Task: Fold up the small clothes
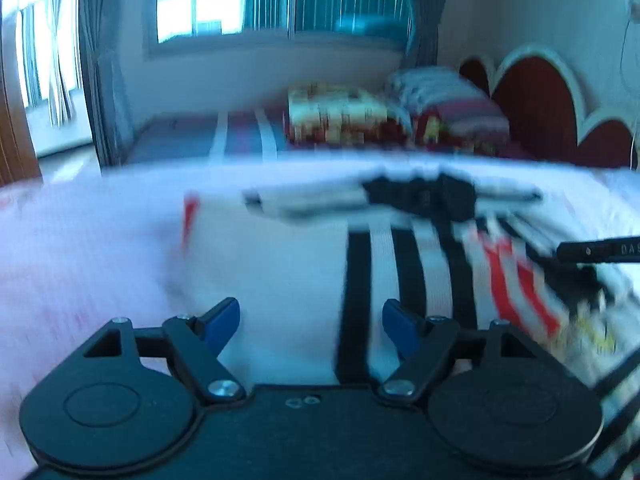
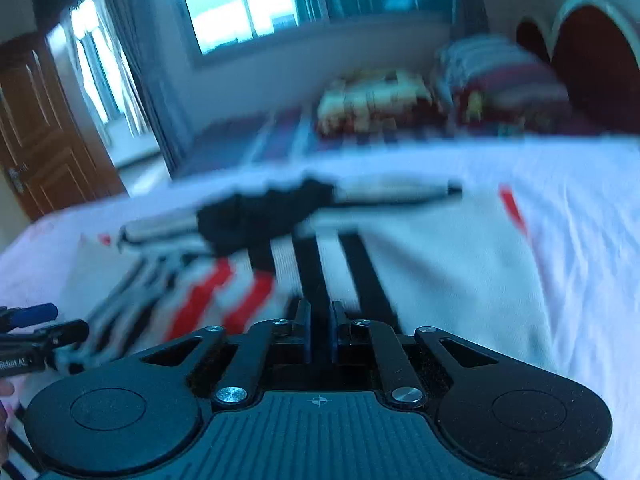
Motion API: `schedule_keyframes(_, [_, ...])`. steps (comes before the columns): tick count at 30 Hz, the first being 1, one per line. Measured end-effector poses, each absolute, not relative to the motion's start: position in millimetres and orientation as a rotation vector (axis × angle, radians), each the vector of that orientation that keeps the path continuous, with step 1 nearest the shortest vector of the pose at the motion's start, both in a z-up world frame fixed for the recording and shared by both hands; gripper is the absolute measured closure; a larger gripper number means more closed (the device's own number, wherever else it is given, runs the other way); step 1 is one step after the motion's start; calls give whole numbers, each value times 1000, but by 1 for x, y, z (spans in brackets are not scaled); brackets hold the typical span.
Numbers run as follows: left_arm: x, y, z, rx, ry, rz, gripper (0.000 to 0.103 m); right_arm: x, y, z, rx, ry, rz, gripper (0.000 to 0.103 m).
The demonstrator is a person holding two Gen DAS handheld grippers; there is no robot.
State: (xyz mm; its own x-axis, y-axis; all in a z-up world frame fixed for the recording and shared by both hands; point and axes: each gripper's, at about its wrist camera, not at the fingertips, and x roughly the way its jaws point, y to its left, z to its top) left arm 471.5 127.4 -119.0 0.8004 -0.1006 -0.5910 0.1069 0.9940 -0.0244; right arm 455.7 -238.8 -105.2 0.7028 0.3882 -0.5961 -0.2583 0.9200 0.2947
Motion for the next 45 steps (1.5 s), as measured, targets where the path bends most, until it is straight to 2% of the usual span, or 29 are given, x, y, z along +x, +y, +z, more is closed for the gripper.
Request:
schedule_keyframes(4, [519,130,-108,42,624,-129,23,480,-221,-100,219,700,385,94])
schedule_keyframes(9, [563,138,-139,72,722,-93,27,500,-181,-112,204,750,540,94])
schedule_keyframes(10, [560,149,-141,40,733,-90,24,505,-171,-119,191,776,556,95])
schedule_keyframes(15, [546,170,-140,-19,705,-64,24,506,-166,-121,119,747,419,95])
schedule_keyframes(16, [539,166,-135,-2,699,-38,29,503,-164,-117,129,748,422,94])
schedule_keyframes(17, [532,162,-127,-12,677,-40,29,498,-163,-112,138,730,447,94])
schedule_keyframes(20, [517,134,-115,-25,619,-96,19,488,-149,-105,131,699,509,94])
schedule_keyframes(25, [507,97,-138,20,690,-127,18,482,-130,-120,73,730,542,94])
schedule_keyframes(31, [489,140,-145,7,682,-59,16,480,-176,-125,57,736,383,95])
schedule_keyframes(35, [494,141,-130,17,658,-66,20,471,-171,-110,56,712,390,94])
schedule_keyframes(40, [533,148,-116,14,650,-81,18,479,-180,-107,48,664,276,94])
schedule_keyframes(45, [576,160,-143,-13,771,-76,14,519,-221,-117,76,704,117,94])
